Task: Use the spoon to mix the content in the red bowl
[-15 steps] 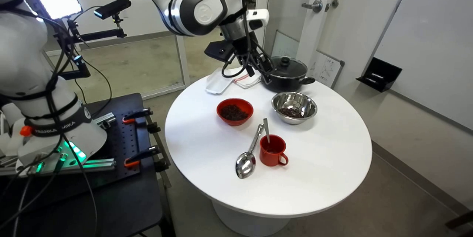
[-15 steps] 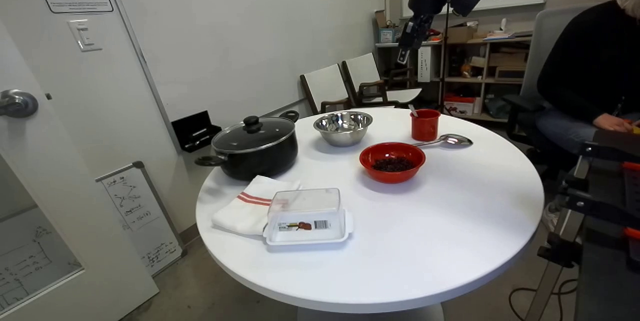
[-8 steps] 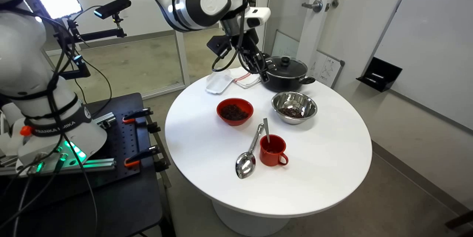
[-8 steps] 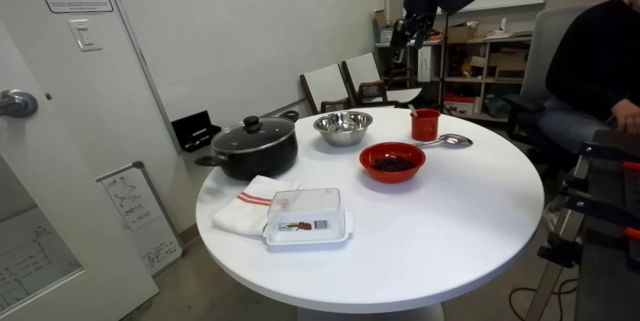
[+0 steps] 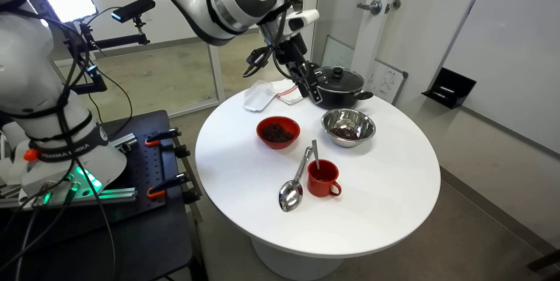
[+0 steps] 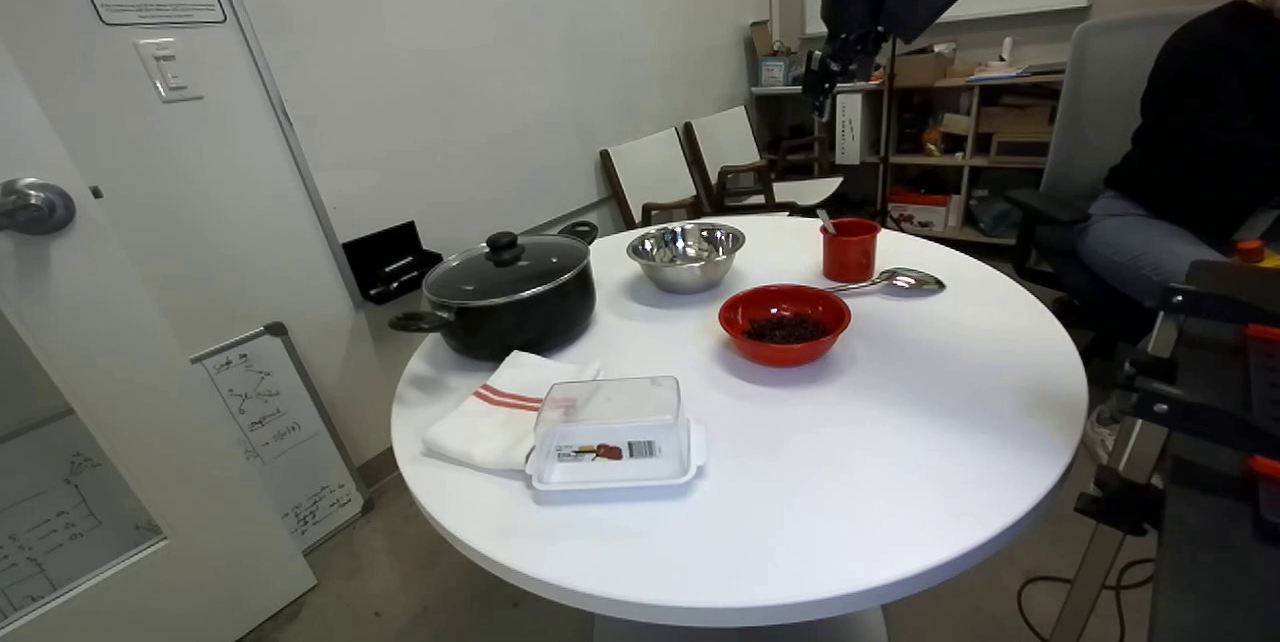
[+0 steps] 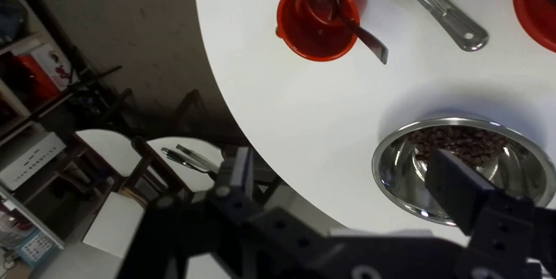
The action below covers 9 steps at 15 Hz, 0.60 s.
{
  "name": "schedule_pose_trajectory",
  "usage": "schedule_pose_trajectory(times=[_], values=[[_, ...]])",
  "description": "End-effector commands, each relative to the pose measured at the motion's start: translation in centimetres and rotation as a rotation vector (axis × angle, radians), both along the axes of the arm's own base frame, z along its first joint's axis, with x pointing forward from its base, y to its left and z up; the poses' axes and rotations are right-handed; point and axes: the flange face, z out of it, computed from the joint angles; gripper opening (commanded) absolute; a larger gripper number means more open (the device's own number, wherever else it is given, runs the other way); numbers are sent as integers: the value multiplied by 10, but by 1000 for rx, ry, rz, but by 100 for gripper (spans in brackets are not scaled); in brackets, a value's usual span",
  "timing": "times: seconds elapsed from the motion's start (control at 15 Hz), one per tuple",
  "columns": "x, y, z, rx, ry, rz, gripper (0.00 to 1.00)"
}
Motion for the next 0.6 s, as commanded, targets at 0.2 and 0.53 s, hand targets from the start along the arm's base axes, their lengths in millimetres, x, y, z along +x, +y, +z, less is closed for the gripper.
schedule_pose_trajectory(times=[0.2,0.53], values=[[-11,60,-29,-36,75,-5,100],[-7,73,-53,-52,84,9,100]])
